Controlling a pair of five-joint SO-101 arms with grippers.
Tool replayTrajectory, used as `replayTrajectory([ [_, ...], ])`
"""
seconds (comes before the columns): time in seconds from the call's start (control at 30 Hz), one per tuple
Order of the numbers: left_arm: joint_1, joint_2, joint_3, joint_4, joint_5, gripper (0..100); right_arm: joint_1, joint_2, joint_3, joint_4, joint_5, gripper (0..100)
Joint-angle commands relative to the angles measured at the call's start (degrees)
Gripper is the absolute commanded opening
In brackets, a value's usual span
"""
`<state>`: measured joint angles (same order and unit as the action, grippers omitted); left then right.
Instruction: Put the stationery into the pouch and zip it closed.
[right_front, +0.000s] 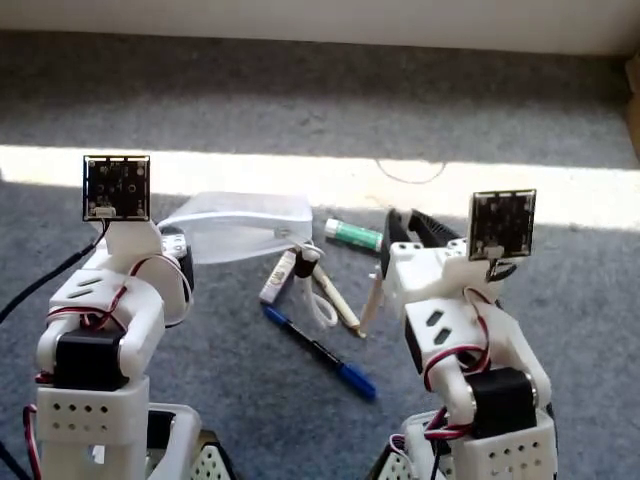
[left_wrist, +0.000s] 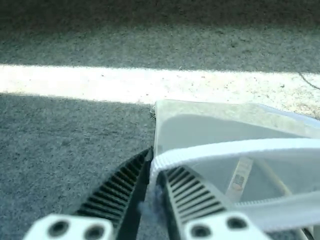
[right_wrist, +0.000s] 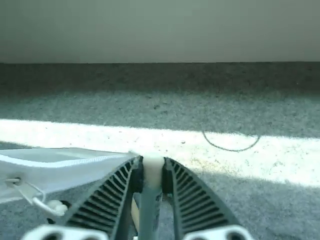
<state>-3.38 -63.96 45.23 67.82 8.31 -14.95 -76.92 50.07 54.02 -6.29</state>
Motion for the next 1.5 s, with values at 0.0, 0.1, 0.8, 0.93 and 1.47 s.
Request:
replayTrajectory([
  [0.0, -0.66, -0.13, 0.13, -0.79, 0.62, 1, -3.12, -4.44, -0.84, -1.45, -0.09, 0.5],
  [0.1, -0.66, -0.13, 0.13, -0.79, 0.62, 1, -5.05, -7.08, -1.1, -1.45, -0.09, 0.5],
  [0.8, -0.66, -0.13, 0.13, -0.88, 0.62, 1, -25.71, -10.42, -3.12, -1.45, 1.58, 0.5],
  [0.93, -0.66, -0.13, 0.13, -0.88, 0.62, 1, -30.64, -10.42, -5.67, -1.45, 1.67, 0.5],
  [1.47, -0.66, 0.04, 0.13, -0.88, 0.62, 1, -36.18, -10.07, -6.73, -16.48, 7.47, 0.5],
])
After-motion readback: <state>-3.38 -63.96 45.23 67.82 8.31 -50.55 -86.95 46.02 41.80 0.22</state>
